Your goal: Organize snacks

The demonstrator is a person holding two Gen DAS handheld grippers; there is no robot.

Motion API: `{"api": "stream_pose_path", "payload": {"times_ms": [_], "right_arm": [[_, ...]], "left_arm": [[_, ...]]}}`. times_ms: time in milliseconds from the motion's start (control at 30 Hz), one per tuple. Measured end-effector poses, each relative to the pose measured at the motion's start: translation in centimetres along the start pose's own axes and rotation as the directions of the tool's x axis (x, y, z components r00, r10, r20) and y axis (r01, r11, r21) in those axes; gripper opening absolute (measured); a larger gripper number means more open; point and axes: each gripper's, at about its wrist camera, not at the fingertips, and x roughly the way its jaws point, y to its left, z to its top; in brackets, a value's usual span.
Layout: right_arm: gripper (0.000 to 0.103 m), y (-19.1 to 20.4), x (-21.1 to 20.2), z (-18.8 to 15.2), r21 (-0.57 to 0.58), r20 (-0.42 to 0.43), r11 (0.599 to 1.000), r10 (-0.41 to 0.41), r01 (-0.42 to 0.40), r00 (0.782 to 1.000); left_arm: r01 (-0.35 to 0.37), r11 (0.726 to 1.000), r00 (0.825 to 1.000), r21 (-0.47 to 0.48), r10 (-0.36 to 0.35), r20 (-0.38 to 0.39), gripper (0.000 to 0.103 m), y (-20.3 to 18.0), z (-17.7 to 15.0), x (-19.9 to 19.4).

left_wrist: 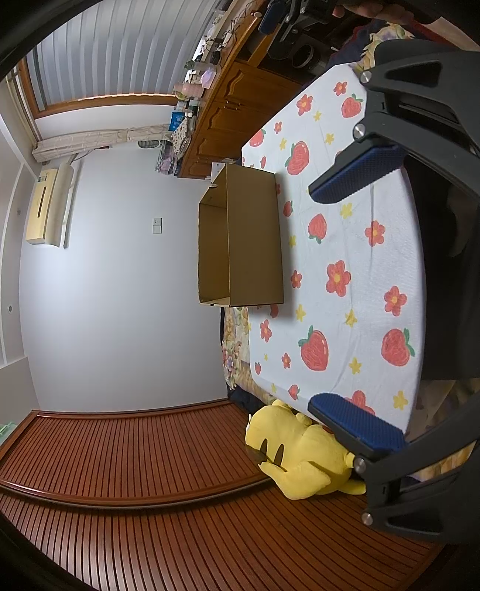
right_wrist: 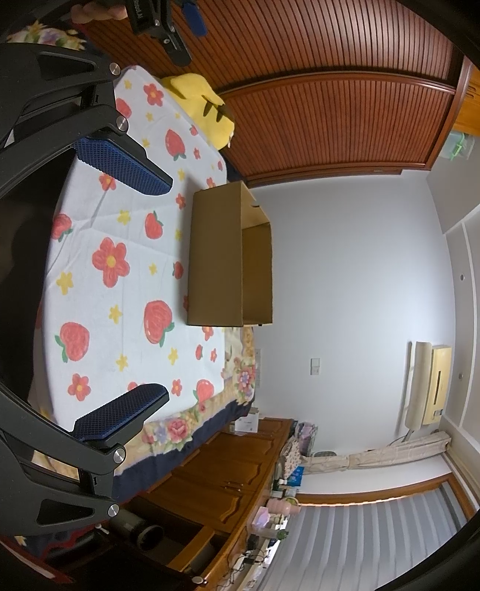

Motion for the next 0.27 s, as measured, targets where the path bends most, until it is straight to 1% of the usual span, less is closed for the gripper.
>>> {"api": "stream_pose_path", "payload": {"times_ms": [267], "right_arm": [[0.103, 0.08, 0.01, 0.06, 0.000, 0.001, 1.000, 0.001, -0.001, 1.000]], "left_arm": [[-0.002, 1.000, 1.000, -0.001, 0.002, -0.001, 0.103, -0.01, 0.00, 0.02]]}}
